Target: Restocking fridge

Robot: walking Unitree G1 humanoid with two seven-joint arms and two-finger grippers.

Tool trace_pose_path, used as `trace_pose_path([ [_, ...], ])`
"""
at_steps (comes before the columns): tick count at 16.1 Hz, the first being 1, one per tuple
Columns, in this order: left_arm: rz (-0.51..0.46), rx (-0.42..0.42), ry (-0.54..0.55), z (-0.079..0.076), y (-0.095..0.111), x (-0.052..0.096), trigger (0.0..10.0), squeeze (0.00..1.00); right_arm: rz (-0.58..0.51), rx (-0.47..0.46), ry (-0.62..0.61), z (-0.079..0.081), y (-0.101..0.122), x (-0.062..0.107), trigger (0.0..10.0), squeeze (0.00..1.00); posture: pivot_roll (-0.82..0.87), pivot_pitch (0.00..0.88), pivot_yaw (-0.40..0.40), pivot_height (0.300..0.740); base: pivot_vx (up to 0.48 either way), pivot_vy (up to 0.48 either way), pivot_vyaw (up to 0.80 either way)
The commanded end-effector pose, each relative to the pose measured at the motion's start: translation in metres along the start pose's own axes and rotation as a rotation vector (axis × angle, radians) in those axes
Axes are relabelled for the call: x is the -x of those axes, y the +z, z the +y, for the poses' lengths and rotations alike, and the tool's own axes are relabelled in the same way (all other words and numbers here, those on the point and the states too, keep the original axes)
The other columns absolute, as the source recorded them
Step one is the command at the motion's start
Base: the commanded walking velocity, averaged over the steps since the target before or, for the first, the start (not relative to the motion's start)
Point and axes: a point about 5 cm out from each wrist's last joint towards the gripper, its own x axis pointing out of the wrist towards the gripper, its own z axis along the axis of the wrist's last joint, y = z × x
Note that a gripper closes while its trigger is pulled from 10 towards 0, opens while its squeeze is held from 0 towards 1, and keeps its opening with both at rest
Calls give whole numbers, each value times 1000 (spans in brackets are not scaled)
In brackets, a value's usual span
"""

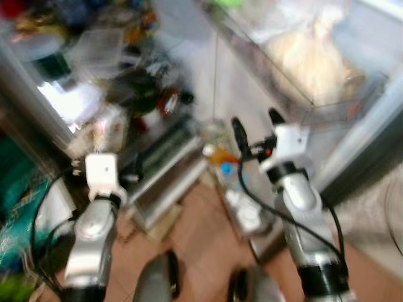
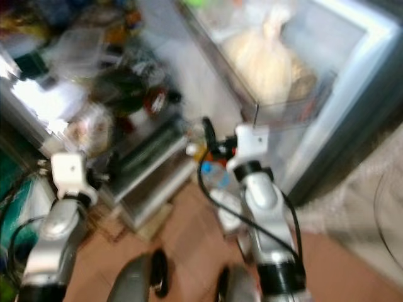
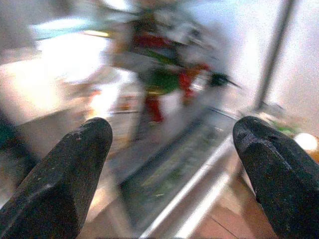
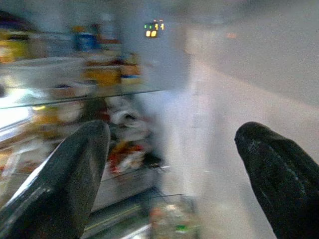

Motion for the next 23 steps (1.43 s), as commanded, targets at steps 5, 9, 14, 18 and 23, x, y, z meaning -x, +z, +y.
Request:
trace_pose_path([
  [5, 43, -9, 39, 10, -11, 7, 10000, 0, -13, 25, 29, 3, 1, -2, 10000, 0, 61, 84, 53, 740, -49, 0, 0],
  [9, 36, -3, 21, 9, -11, 7, 10000, 0, 12, 63, -19, -8, -5, 5, 10000, 0, 59, 84, 54, 740, 0, 0, 0],
  [14, 42, -9, 12, 9, -13, 9, 10000, 0, 131, 82, -117, -26, -28, 43, 10000, 0, 49, 88, 53, 740, 0, 0, 0],
  [18, 48, -13, -11, 7, -15, 9, 10000, 0, 209, 112, -233, -50, -40, 64, 10000, 0, 38, 94, 59, 740, 0, 0, 0],
  [23, 59, -6, -20, 5, -16, 10, 10000, 0, 392, 162, -296, -69, -62, 92, 10000, 0, 39, 100, 52, 740, 0, 0, 0],
])
